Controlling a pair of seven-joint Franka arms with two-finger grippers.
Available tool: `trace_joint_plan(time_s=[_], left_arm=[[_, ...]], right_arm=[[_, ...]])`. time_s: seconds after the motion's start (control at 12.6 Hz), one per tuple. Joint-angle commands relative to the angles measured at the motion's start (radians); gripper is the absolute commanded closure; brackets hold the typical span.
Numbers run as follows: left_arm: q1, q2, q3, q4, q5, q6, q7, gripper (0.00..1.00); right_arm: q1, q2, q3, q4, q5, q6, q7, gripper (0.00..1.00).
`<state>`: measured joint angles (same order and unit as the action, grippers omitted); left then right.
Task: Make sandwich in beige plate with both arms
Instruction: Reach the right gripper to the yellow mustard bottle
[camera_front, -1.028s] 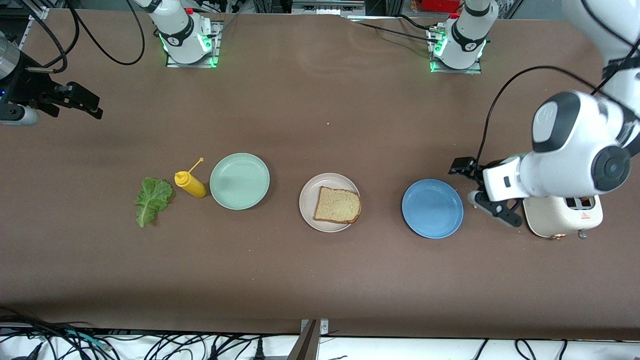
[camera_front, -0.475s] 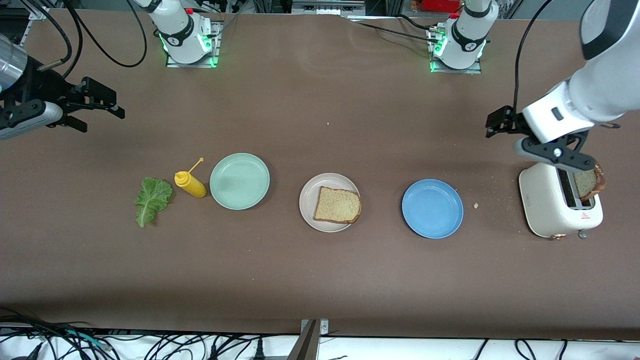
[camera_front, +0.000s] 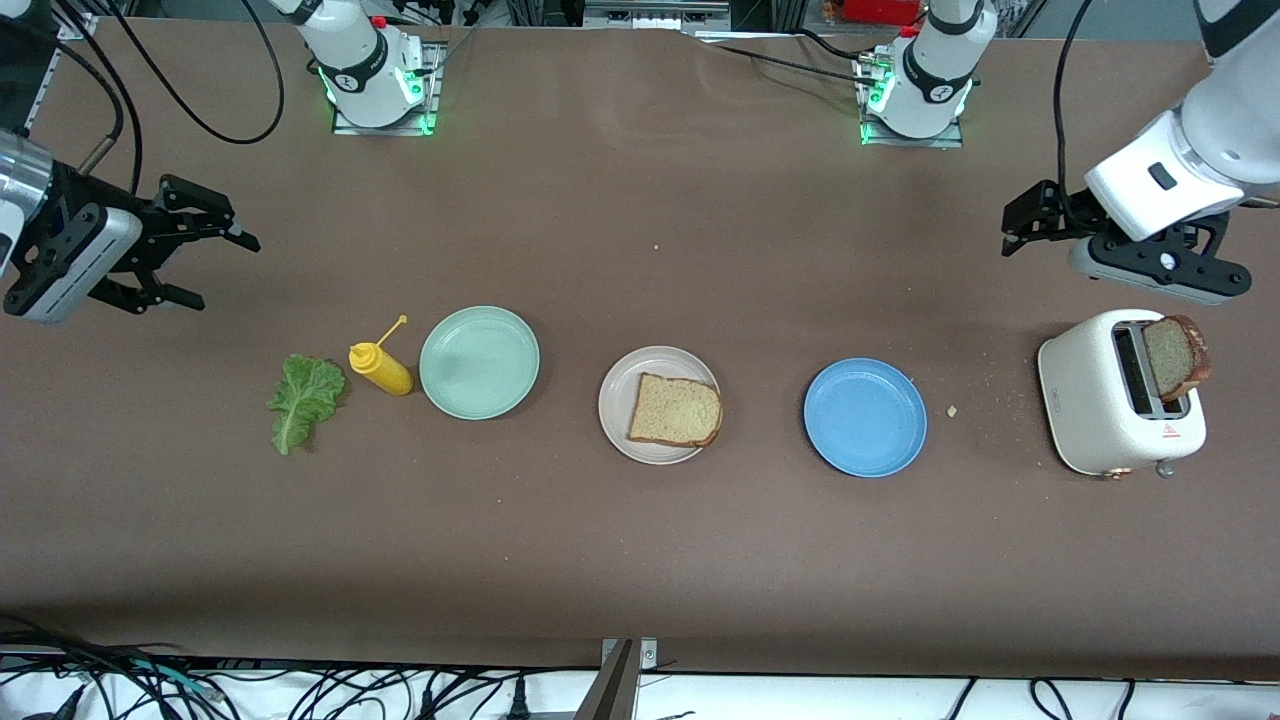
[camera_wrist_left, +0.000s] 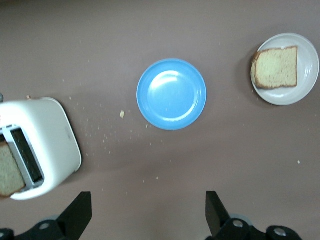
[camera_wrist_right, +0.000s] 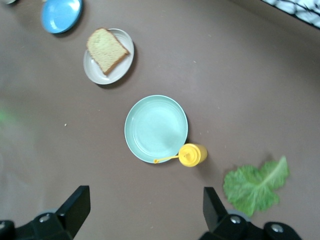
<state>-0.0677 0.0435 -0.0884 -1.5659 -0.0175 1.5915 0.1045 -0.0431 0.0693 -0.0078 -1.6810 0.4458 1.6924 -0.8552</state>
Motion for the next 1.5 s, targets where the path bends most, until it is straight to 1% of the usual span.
trace_joint_plan(time_s=[0.0,0.08,0.16,0.24,0.4,0.55,0.87,1.11,1.27,1.42], left_arm=[[-0.018,-0.105,0.033,-0.125,0.025,0.071,-0.006,0.00],[-0.011,-0.102,0.036,-0.122,0.027,0.065,-0.008,0.00],[0.000,-0.097,0.036,-0.112,0.027,0.027,-0.002,0.00],[0.017,-0.096,0.036,-0.114,0.025,0.021,0.004,0.00],[0.017,-0.094,0.030,-0.109,0.027,0.021,-0.006,0.00],[0.017,-0.094,0.029,-0.109,0.027,0.019,-0.008,0.00],[0.017,-0.094,0.030,-0.108,0.025,0.013,-0.011,0.00],[0.019,-0.094,0.030,-0.108,0.025,0.013,-0.011,0.00],[0.019,-0.094,0.033,-0.108,0.025,0.013,-0.009,0.00],[0.020,-0.094,0.035,-0.109,0.025,0.013,-0.009,0.00]], right_arm=[[-0.041,0.035,-0.009,-0.017,0.098,0.013,-0.256,0.00],[-0.056,0.056,-0.009,-0.017,0.137,0.012,-0.343,0.00],[-0.073,0.075,-0.012,-0.028,0.181,0.010,-0.420,0.00],[-0.086,0.093,-0.015,-0.054,0.233,0.012,-0.503,0.00],[-0.125,0.128,-0.017,-0.107,0.341,0.015,-0.692,0.00],[-0.150,0.158,-0.017,-0.161,0.408,0.023,-0.841,0.00],[-0.167,0.246,-0.020,-0.200,0.508,0.023,-1.114,0.00],[-0.188,0.332,-0.020,-0.198,0.539,0.021,-1.276,0.00],[-0.196,0.385,-0.020,-0.198,0.579,0.021,-1.373,0.00],[-0.211,0.431,-0.020,-0.197,0.593,0.021,-1.430,0.00]])
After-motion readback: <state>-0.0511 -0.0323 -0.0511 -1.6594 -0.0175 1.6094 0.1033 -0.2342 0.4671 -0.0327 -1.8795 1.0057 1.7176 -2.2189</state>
